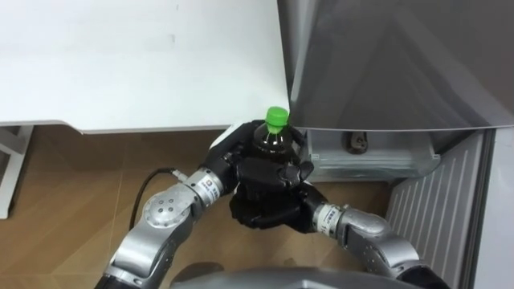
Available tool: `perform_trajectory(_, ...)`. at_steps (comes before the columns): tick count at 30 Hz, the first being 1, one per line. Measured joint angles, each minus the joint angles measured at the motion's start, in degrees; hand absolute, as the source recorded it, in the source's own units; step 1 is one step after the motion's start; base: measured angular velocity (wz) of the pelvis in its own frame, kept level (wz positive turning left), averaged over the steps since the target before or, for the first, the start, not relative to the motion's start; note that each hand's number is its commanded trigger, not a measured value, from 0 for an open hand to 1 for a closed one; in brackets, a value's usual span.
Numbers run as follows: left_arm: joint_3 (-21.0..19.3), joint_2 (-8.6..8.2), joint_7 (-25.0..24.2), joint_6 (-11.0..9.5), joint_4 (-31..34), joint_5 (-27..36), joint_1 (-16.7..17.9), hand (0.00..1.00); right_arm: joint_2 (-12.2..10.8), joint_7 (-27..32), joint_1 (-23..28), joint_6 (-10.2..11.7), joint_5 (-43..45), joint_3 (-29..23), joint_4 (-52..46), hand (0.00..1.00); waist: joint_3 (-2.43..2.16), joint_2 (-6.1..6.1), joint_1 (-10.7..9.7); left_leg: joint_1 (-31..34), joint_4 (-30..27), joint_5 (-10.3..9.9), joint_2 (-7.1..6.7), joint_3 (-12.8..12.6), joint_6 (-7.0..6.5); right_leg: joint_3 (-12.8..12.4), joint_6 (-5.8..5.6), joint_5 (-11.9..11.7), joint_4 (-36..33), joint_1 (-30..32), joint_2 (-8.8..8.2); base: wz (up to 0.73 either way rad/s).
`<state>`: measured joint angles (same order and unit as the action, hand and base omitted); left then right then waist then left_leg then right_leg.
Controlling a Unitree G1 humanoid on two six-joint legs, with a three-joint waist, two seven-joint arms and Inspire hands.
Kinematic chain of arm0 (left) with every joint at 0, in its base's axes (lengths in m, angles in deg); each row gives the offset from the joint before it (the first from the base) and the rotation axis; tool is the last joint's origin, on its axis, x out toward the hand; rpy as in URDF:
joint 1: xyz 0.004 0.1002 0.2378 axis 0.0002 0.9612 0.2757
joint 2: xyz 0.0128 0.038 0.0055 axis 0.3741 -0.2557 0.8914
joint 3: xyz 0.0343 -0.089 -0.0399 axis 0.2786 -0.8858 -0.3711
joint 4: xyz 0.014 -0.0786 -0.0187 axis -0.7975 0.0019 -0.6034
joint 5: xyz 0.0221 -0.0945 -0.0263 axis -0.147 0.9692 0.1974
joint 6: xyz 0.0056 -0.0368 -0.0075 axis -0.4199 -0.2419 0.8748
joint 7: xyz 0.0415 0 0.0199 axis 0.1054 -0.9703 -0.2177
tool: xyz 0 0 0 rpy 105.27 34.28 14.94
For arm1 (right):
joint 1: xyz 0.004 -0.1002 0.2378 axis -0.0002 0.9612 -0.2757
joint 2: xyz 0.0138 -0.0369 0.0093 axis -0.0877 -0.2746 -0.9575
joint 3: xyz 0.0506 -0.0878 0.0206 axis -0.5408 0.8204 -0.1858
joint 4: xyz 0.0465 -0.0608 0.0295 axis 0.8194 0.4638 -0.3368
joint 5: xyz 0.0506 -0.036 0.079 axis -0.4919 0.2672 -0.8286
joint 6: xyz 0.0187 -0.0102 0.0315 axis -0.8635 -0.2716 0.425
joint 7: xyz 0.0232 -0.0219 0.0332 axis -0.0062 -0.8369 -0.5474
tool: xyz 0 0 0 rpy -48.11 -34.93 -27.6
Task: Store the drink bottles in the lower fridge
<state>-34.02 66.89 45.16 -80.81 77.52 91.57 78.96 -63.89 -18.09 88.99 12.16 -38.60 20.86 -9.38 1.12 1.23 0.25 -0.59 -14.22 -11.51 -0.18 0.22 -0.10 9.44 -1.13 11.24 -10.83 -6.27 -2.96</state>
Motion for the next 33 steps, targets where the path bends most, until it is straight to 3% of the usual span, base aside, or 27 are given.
perform_trajectory(13, -0.25, -0.10, 0.94, -0.08, 0.61, -1.25, -0.02, 0.00, -0.40, -1.41, 0.00, -0.02, -1.68, -0.02, 0.85, 1.00, -0.20, -0.41, -0.06, -0.53, 0.29, 0.03, 0.03, -0.08, 0.02, -0.01, 0.03, -0.02, -0.02, 0.05, 0.02, 0.00)
perform_trajectory(18, -0.80, 0.19, 2.34, -0.37, 4.54, -3.68, -0.17, 0.00, -0.43, -1.47, -0.08, 0.42, -1.63, -0.98, -0.11, 1.00, -0.23, -0.80, -0.14, 0.09, -0.29, 0.00, 0.06, -0.03, 0.03, 0.11, 0.06, -0.05, -0.02, 0.37, 0.03, 0.00)
perform_trajectory(24, -3.79, 0.11, 2.74, -4.77, 9.22, -4.40, -1.69, 0.00, -0.08, -1.67, -0.08, 0.45, -0.60, -2.60, 1.56, 1.00, 0.07, -1.40, 0.12, -0.09, -0.32, 0.00, 0.05, 0.01, 0.03, 0.18, 0.07, -0.06, -0.02, 0.09, 0.03, 0.00)
perform_trajectory(33, -4.72, -0.07, 4.76, -8.65, 16.15, -4.32, -1.87, 0.00, 0.86, -1.15, 0.19, -0.80, -0.55, -2.32, 2.76, 1.00, 0.12, -1.45, 1.24, -0.60, 0.48, 0.02, 0.23, -0.88, 0.03, -0.59, 0.07, -0.05, -0.01, 0.43, 0.08, -0.04)
